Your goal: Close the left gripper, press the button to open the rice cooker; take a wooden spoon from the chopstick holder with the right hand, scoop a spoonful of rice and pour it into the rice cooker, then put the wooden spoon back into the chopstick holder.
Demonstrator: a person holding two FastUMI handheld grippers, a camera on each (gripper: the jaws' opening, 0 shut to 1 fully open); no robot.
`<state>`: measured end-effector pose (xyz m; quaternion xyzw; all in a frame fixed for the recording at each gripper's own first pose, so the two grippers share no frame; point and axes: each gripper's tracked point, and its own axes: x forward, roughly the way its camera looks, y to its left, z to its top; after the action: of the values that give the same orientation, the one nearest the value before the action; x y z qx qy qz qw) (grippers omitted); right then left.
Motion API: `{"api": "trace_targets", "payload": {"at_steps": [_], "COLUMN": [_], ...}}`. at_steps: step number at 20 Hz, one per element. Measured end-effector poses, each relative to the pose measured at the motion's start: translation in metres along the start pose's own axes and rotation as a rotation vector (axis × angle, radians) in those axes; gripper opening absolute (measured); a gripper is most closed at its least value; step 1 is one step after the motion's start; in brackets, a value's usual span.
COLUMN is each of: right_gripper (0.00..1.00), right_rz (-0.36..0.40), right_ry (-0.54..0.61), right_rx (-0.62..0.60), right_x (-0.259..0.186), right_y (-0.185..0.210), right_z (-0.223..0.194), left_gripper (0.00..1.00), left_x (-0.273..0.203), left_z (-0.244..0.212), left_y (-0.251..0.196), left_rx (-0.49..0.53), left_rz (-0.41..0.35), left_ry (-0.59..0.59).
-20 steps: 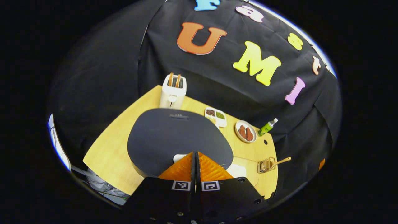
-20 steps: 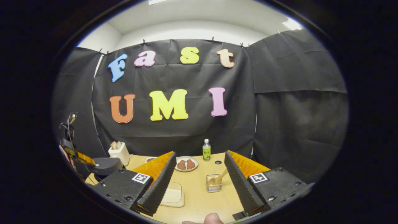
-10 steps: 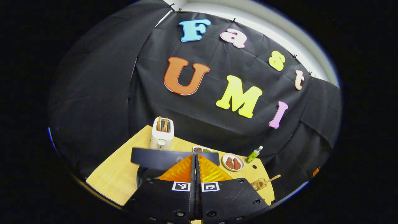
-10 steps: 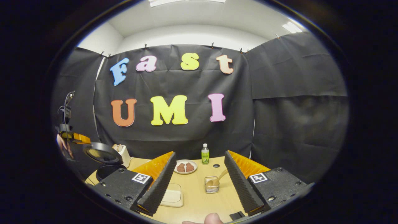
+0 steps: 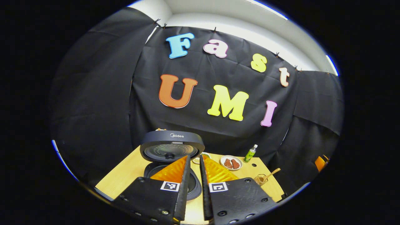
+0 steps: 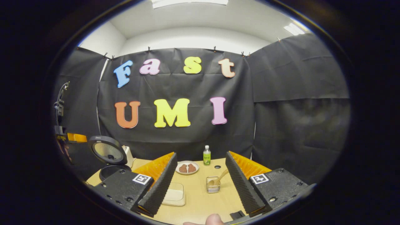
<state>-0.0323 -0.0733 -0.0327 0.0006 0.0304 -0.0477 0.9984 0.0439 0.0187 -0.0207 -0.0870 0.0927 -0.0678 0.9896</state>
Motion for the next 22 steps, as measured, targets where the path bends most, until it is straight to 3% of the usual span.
{"api": "trace_targets", "payload": {"at_steps": [1, 5, 10, 13, 16, 22], "right_gripper": [1.00, 1.00, 1.00, 1.00, 1.00, 1.00], "right_rz": [0.003, 0.021, 0.049, 0.026, 0.020, 0.049], "right_ry": [0.003, 0.011, 0.061, 0.129, 0.168, 0.193], "right_rx": [-0.005, -0.031, -0.026, -0.026, -0.019, -0.016], "right_x": [-0.003, -0.017, -0.008, 0.016, 0.050, 0.135], "right_y": [0.001, 0.010, 0.012, -0.003, -0.024, -0.070], "right_z": [-0.001, -0.009, -0.033, -0.066, -0.092, -0.130], "left_gripper": [0.14, 0.93, 0.94, 0.94, 0.95, 0.94], "left_x": [-0.008, -0.039, -0.081, -0.095, -0.097, -0.074], "left_z": [-0.002, -0.010, -0.024, -0.037, -0.040, -0.036], "left_y": [-0.001, -0.001, -0.013, -0.027, -0.046, -0.070], "left_rx": [0.009, 0.053, 0.108, 0.132, 0.129, 0.103], "left_rz": [-0.002, 0.017, 0.046, 0.065, 0.059, 0.137], "left_ry": [-0.009, -0.053, -0.112, -0.114, -0.133, -0.143]}}
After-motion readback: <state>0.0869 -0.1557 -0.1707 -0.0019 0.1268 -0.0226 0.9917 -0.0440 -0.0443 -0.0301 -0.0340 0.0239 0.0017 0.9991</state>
